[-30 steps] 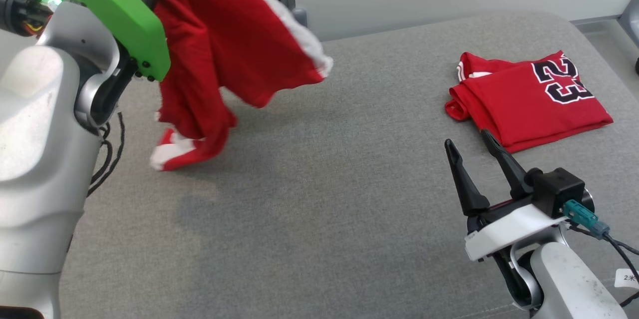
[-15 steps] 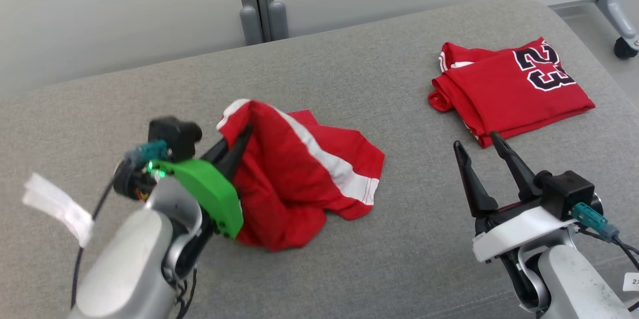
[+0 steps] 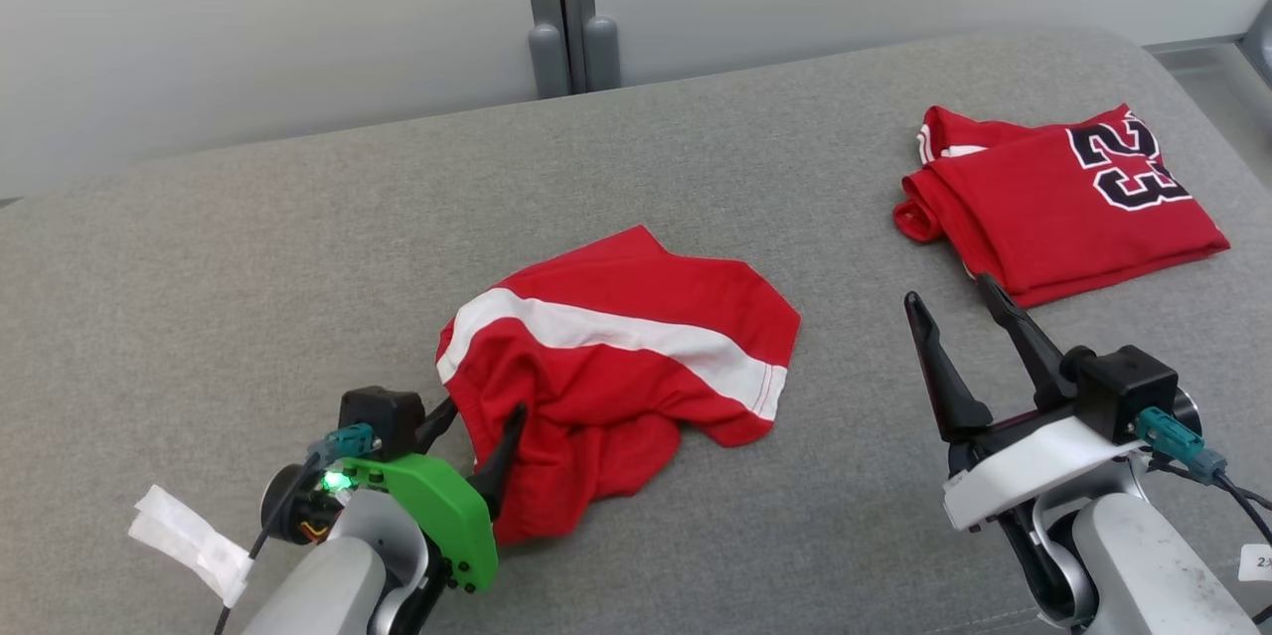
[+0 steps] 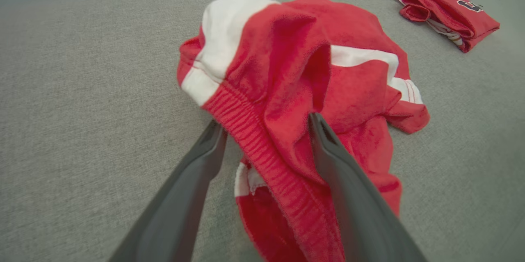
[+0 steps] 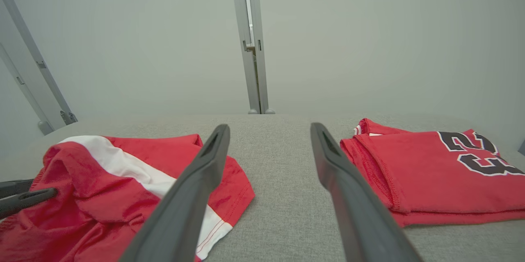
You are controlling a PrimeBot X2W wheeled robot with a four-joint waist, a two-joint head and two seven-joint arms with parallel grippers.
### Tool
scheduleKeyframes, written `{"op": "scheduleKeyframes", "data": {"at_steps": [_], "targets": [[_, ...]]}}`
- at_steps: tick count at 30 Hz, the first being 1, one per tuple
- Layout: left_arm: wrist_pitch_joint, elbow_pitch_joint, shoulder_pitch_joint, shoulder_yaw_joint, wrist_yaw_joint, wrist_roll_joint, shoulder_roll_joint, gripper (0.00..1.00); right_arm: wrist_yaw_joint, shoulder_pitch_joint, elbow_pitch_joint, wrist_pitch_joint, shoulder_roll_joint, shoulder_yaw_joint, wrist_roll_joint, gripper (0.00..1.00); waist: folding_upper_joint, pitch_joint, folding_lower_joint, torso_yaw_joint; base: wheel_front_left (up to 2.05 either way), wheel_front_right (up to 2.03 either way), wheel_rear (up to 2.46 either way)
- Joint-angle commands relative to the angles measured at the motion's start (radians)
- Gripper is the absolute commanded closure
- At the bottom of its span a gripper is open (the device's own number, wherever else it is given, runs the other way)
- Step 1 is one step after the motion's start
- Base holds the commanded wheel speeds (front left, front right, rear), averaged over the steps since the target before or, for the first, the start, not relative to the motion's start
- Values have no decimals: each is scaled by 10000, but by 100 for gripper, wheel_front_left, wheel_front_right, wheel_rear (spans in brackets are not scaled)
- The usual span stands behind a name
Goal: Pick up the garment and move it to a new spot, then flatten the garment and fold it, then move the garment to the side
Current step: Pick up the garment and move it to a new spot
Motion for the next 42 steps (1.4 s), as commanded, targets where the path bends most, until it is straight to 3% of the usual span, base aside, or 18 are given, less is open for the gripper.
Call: {"op": "scheduleKeyframes", "data": {"at_steps": [1, 6, 16, 21, 24, 30, 42], "targets": [[-173, 64, -178, 54, -49, -80, 5, 0, -15, 131, 26, -27, -25, -23, 42, 0, -1, -102, 0, 163, 0, 0, 0], [-594, -161, -495, 489, 24, -261, 353, 0, -15, 212, 21, -27, -16, -81, 19, 0, -1, -183, 0, 329, 0, 0, 0], [-1676, -2619, 314, 2151, 1521, -464, 1504, 0, -15, 418, -83, -27, -7, -159, 21, 0, -1, -279, 0, 391, 0, 0, 0], [-2152, -3659, 1529, 2642, 2304, -77, 1304, 0, -15, 480, -106, -27, 40, -135, 31, 0, -1, -233, 0, 337, 0, 0, 0], [-2235, -3931, 2335, 2894, 2610, -8, 744, 0, -15, 516, -88, -27, 51, -130, 87, 0, -1, -225, 0, 311, 0, 0, 0], [-2232, -4033, 2994, 3190, 2471, 588, -60, 0, -15, 408, -48, -27, 19, -196, 95, 0, -1, -191, 0, 400, 0, 0, 0], [-2228, -3719, 3183, 4024, 1906, 1183, -626, 0, -15, 430, 83, -27, -89, -25, 166, 0, -1, -313, 0, 421, 0, 0, 0]]}}
